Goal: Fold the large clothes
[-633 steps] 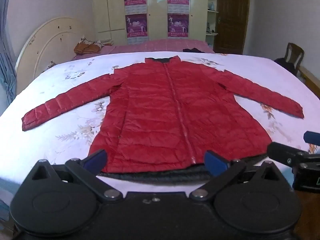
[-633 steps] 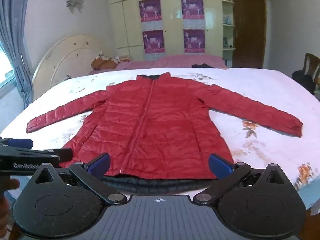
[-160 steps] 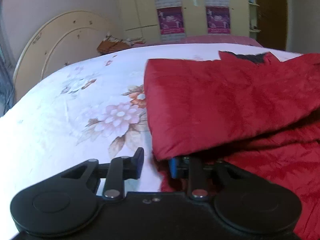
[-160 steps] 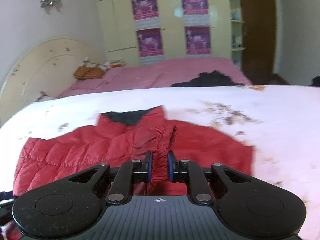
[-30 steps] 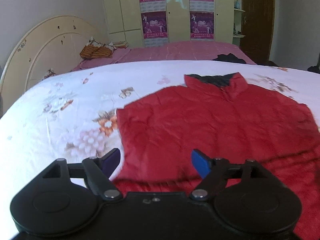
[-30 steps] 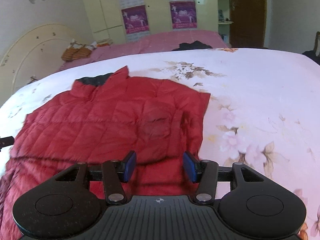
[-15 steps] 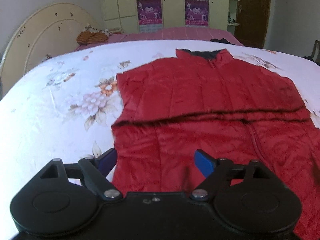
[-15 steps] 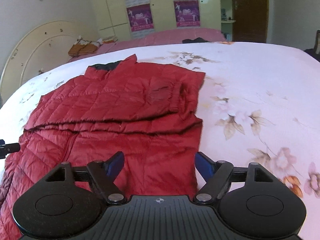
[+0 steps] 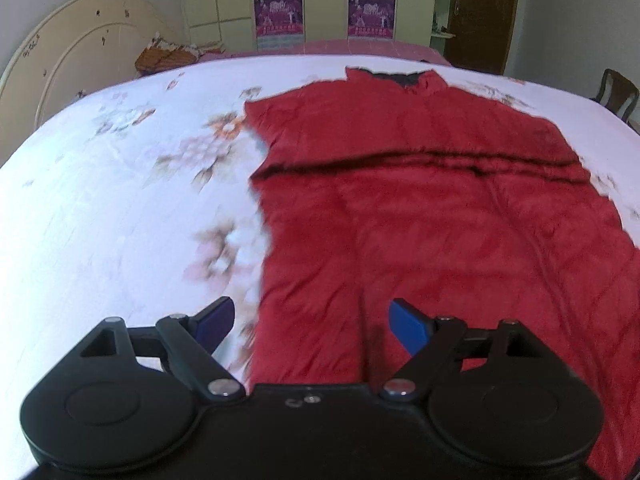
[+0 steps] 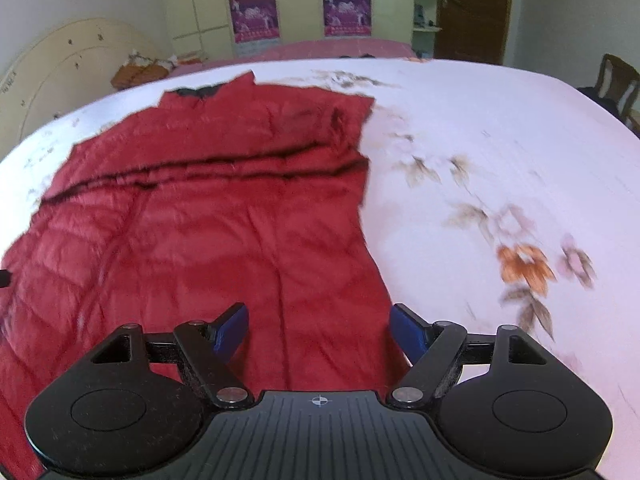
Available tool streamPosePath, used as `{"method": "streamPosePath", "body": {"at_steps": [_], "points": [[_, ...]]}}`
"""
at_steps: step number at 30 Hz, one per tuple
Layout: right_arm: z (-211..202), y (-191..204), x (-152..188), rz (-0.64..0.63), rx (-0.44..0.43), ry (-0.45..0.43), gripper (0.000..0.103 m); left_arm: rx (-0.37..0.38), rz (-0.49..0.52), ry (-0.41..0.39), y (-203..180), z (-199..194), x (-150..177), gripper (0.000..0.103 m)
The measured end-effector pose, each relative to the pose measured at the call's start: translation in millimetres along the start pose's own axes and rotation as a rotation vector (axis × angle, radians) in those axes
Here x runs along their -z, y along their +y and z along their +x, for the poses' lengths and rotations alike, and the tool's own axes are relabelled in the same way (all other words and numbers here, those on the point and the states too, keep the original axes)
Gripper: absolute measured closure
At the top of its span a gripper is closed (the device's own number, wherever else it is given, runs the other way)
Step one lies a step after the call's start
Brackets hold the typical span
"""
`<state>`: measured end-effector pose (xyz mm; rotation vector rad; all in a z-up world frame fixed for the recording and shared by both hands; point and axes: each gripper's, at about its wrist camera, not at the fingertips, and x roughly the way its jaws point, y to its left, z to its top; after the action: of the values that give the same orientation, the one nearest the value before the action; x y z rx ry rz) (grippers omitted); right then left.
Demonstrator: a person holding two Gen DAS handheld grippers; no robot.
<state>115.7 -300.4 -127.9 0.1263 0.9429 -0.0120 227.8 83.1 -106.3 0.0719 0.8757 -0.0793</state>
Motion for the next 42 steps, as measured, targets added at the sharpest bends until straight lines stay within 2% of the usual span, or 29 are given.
{"method": "streamPosePath", "body": {"at_steps": [9, 14, 17, 27, 29, 31, 33, 37, 38, 42], "points": [[-15.3, -22.5, 32.9, 0.022, 0.072, 0.042, 0.026, 0.000, -0.036, 0.044, 28.6, -24.5, 40.6, 0.019], [-21.0, -33.4, 44.9, 0.023, 0.092, 0.054, 0.026, 0.035, -0.068, 0.078, 32.8, -31.3, 58.9, 0.022], [-24.7, -40.4, 50.7, 0.042, 0.083, 0.064, 0.026, 0.072, -0.088, 0.094, 34.4, -35.5, 69.7, 0.030], [-35.5, -43.2, 68.3, 0.047, 0.017, 0.094, 0.026, 0.121, -0.097, 0.112, 26.7, -48.0, 88.5, 0.032], [-36.6, -42.8, 71.3, 0.042, 0.001, 0.101, 0.026, 0.133, -0.099, 0.109, 26.5, -49.9, 90.1, 0.039], [-38.1, -42.9, 74.0, 0.051, -0.016, 0.107, 0.027, 0.160, -0.100, 0.108, 25.6, -51.1, 90.5, 0.056], [-40.5, -42.4, 75.1, 0.056, -0.039, 0.112, 0.049, 0.183, -0.105, 0.113, 23.9, -51.5, 89.6, 0.065], [-43.7, -41.4, 73.9, 0.086, -0.106, 0.142, 0.078, 0.232, -0.124, 0.120, 22.5, -51.3, 88.5, 0.087], [-44.0, -41.1, 73.6, 0.098, -0.128, 0.150, 0.089, 0.241, -0.129, 0.119, 22.4, -52.0, 88.0, 0.089], [-52.0, -34.5, 68.9, 0.122, -0.181, 0.136, 0.094, 0.272, -0.178, 0.104, 27.8, -57.2, 82.9, 0.095]]}}
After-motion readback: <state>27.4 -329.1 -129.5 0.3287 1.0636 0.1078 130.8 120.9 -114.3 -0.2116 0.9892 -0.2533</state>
